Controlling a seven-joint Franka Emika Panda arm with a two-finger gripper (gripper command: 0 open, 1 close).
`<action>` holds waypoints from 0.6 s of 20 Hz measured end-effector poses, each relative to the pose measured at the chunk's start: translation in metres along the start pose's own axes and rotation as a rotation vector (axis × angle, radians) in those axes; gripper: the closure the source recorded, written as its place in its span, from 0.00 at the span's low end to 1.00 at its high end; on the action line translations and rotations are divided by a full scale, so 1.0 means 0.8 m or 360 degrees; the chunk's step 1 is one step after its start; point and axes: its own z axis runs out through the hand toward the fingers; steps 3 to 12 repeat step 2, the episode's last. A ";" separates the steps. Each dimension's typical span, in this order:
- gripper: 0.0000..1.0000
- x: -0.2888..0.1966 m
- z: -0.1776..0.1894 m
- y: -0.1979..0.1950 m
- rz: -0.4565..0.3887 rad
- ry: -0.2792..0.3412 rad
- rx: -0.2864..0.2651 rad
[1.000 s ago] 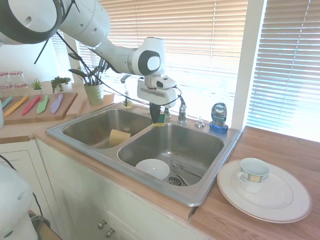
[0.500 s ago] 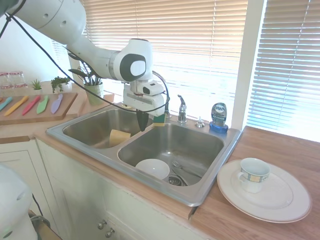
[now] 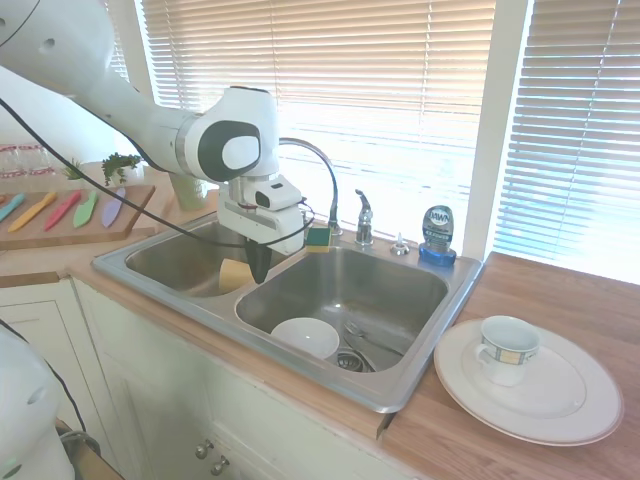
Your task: Turn on the faucet
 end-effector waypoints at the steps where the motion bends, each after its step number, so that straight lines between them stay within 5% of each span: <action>1: 0.00 -0.001 0.000 0.002 0.0000 -0.0001 0.0000; 12: 0.00 -0.001 0.001 0.003 0.0001 -0.0001 -0.0001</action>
